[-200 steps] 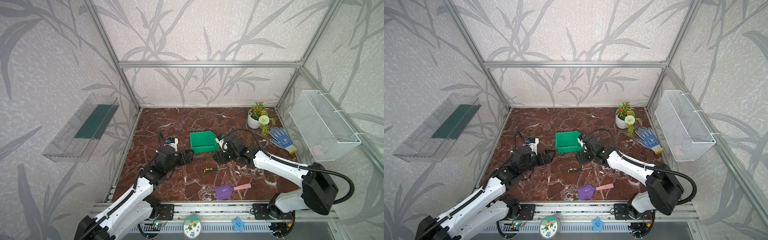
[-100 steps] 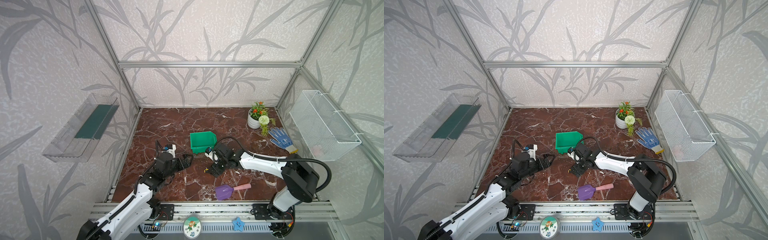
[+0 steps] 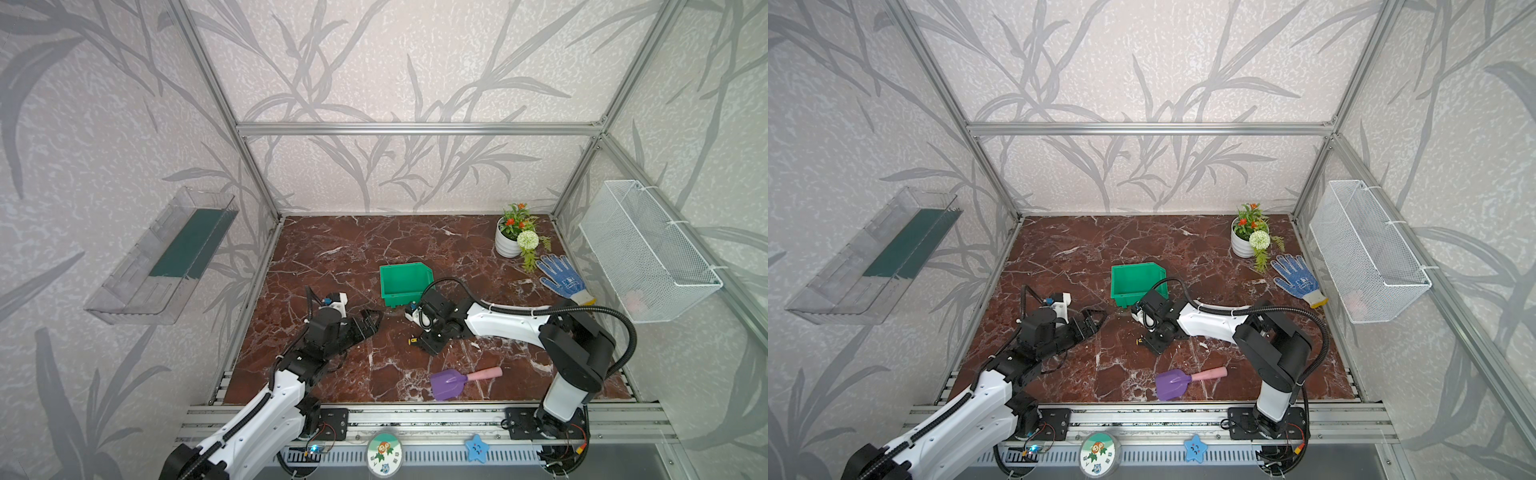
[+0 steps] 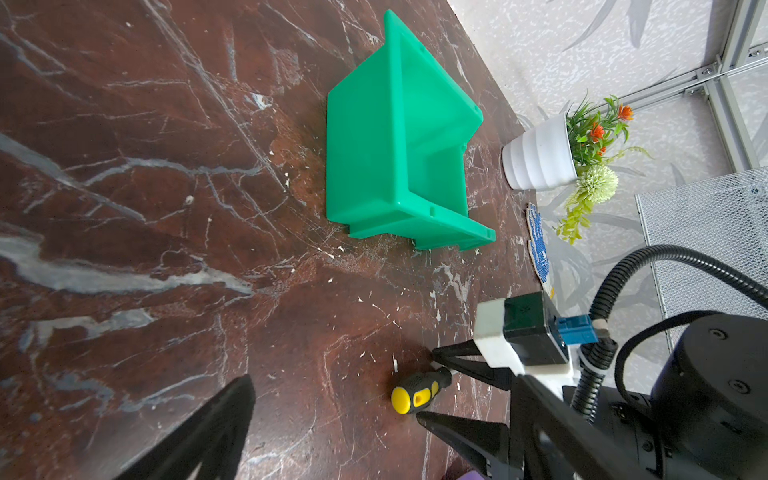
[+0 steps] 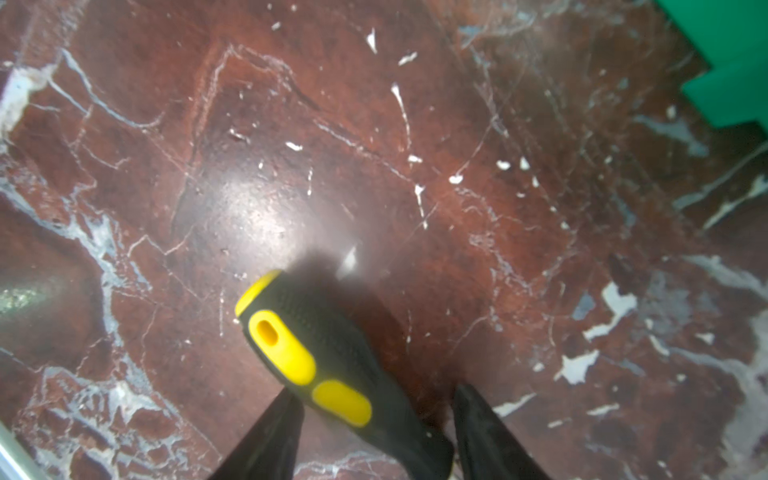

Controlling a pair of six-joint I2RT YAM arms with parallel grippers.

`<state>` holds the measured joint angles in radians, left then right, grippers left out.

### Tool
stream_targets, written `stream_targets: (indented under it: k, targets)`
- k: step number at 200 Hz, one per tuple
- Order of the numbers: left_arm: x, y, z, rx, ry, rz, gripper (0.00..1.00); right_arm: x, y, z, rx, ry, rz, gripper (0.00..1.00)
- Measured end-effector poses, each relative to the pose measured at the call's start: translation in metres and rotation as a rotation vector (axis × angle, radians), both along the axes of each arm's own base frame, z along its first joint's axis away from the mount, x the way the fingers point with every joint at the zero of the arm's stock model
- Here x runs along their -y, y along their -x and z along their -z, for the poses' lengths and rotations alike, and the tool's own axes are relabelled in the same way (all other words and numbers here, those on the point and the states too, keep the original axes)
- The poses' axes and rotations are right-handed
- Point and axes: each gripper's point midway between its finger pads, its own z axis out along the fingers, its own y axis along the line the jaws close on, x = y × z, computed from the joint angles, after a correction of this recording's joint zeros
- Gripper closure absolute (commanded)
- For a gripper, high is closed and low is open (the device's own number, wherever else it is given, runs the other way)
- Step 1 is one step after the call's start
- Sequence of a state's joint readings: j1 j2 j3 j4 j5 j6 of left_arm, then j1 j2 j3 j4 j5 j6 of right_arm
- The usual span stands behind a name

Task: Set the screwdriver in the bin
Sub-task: 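Lower the right gripper onto the screwdriver handle and close it, then lift the screwdriver with the right gripper and carry it over the bin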

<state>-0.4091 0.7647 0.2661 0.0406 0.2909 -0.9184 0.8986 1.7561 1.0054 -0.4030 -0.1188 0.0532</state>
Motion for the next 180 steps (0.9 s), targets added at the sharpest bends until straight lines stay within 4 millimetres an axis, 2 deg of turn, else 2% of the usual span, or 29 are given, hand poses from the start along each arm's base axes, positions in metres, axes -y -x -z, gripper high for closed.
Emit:
stream_targets:
  k: [17, 35, 73, 106, 127, 146, 180]
  targets:
    - [0.000, 0.000, 0.000, 0.000, 0.000, 0.000, 0.01, 0.000, -0.002, 0.001, 0.008, 0.010, 0.003, 0.72]
    - [0.000, -0.001, 0.000, 0.002, 0.000, 0.000, 0.01, 0.001, -0.004, 0.001, 0.016, 0.024, 0.008, 0.74]
    - [0.000, 0.000, 0.002, -0.008, -0.014, 0.004, 0.01, 0.007, -0.009, 0.002, 0.044, 0.053, 0.023, 0.90]
    - [-0.001, 0.000, 0.001, -0.014, -0.042, 0.016, 0.01, 0.018, -0.015, -0.001, 0.092, 0.102, 0.044, 0.90]
    - [-0.001, -0.001, -0.004, -0.007, -0.056, 0.024, 0.01, 0.029, -0.022, -0.015, 0.158, 0.125, 0.074, 0.90]
    - [-0.001, -0.004, -0.009, 0.004, -0.084, 0.034, 0.01, 0.040, -0.032, -0.035, 0.230, 0.123, 0.120, 0.90]
    - [0.004, -0.011, -0.017, 0.012, -0.132, 0.059, 0.01, 0.066, -0.062, -0.074, 0.361, 0.106, 0.246, 0.91]
